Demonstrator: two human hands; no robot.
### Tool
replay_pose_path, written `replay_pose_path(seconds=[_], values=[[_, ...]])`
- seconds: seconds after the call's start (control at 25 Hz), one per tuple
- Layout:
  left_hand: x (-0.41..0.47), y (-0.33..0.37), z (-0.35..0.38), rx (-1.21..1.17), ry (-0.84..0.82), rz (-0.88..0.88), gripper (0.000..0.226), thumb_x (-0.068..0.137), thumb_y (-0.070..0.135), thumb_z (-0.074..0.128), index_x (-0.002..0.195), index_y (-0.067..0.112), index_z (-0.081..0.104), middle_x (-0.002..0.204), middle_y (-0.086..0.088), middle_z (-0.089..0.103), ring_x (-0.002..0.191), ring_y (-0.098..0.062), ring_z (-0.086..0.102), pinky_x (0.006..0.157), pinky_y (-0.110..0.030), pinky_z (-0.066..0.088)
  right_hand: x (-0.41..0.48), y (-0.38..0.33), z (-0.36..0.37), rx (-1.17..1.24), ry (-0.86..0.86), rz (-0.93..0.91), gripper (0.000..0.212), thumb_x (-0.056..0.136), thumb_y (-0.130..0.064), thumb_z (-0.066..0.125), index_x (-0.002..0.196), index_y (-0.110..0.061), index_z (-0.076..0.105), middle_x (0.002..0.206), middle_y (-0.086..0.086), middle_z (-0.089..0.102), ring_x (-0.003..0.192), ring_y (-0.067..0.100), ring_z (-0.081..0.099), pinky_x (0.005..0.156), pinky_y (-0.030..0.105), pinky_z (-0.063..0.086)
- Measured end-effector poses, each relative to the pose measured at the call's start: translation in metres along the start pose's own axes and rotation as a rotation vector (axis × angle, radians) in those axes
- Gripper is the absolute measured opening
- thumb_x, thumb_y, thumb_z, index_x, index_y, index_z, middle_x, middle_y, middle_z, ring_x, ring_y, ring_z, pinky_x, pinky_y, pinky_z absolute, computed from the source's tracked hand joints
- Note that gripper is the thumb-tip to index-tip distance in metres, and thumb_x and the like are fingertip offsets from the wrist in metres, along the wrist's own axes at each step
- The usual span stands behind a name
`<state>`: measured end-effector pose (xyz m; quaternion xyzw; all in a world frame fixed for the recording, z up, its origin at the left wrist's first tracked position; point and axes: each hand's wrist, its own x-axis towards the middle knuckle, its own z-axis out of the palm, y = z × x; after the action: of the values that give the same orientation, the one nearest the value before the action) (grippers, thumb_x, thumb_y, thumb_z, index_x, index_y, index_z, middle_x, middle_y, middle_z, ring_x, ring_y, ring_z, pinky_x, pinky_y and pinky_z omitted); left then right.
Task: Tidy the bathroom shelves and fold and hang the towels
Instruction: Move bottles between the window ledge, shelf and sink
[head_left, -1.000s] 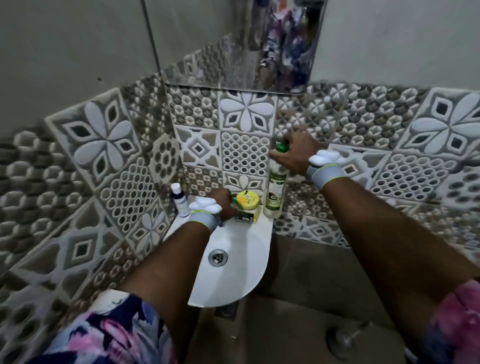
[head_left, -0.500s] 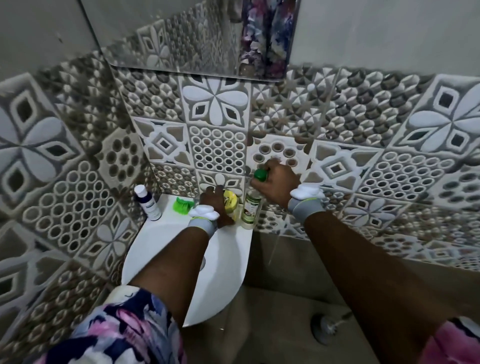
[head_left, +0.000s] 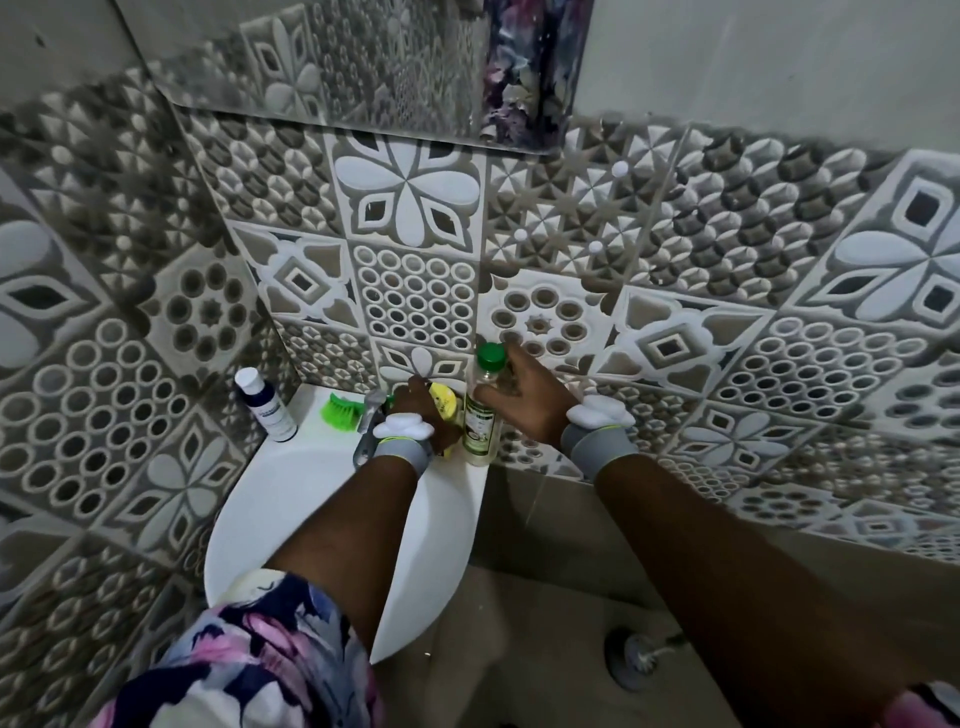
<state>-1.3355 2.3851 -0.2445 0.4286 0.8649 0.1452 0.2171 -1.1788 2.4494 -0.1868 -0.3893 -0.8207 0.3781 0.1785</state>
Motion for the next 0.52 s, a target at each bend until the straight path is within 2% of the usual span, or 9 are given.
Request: replay_pose_path(seconds=[0.12, 0.24, 0.32, 0.44, 0.52], values=[[-0.005, 0.000, 0.001, -0.046, 0.062, -0.021, 0.098, 0.072, 0.046, 0.077, 0.146, 0.009, 0.024, 0.148, -0.011, 0.035, 0.139, -0.025, 0.034, 0.109, -0.031, 0.032, -0.001, 0.008, 0.003, 0.036, -0.040, 0.046, 0.062, 0.066, -0.055, 0.062, 0.116, -0.023, 0.047, 0.114, 0.001, 0.063, 0.102, 0.022, 0.061, 0.088, 0.041, 0.050], [-0.011, 0.000, -0.005, -0.067, 0.063, -0.081, 0.087, 0.065, 0.047, 0.079, 0.133, 0.012, 0.039, 0.137, -0.009, 0.048, 0.128, -0.025, 0.048, 0.095, -0.030, 0.042, -0.001, 0.007, 0.003, 0.041, -0.088, 0.105, 0.062, 0.075, -0.038, 0.072, 0.128, -0.020, 0.045, 0.125, 0.001, 0.058, 0.108, 0.022, 0.058, 0.080, 0.035, 0.050], [-0.016, 0.000, -0.012, -0.082, 0.044, -0.109, 0.081, 0.062, 0.046, 0.079, 0.127, 0.013, 0.045, 0.131, -0.009, 0.054, 0.121, -0.026, 0.053, 0.086, -0.029, 0.044, -0.002, 0.007, 0.007, 0.037, -0.114, 0.118, 0.076, 0.069, -0.032, 0.076, 0.135, -0.020, 0.040, 0.131, 0.002, 0.056, 0.112, 0.019, 0.056, 0.090, 0.034, 0.048], [-0.027, -0.004, -0.027, -0.056, 0.070, -0.080, 0.085, 0.054, 0.052, 0.079, 0.126, 0.015, 0.050, 0.127, -0.008, 0.058, 0.116, -0.026, 0.057, 0.087, -0.029, 0.048, -0.001, 0.026, 0.026, -0.006, -0.155, 0.169, 0.092, 0.049, -0.049, 0.075, 0.130, -0.019, 0.042, 0.126, 0.006, 0.060, 0.112, 0.024, 0.058, 0.096, 0.042, 0.048], [-0.038, -0.007, -0.040, -0.094, 0.111, -0.080, 0.083, 0.048, 0.054, 0.080, 0.119, 0.017, 0.056, 0.119, -0.007, 0.062, 0.108, -0.024, 0.061, 0.085, -0.030, 0.052, -0.004, 0.035, 0.038, 0.011, -0.131, 0.209, 0.089, 0.051, -0.044, 0.081, 0.128, -0.017, 0.045, 0.124, 0.007, 0.060, 0.111, 0.028, 0.059, 0.094, 0.046, 0.050]])
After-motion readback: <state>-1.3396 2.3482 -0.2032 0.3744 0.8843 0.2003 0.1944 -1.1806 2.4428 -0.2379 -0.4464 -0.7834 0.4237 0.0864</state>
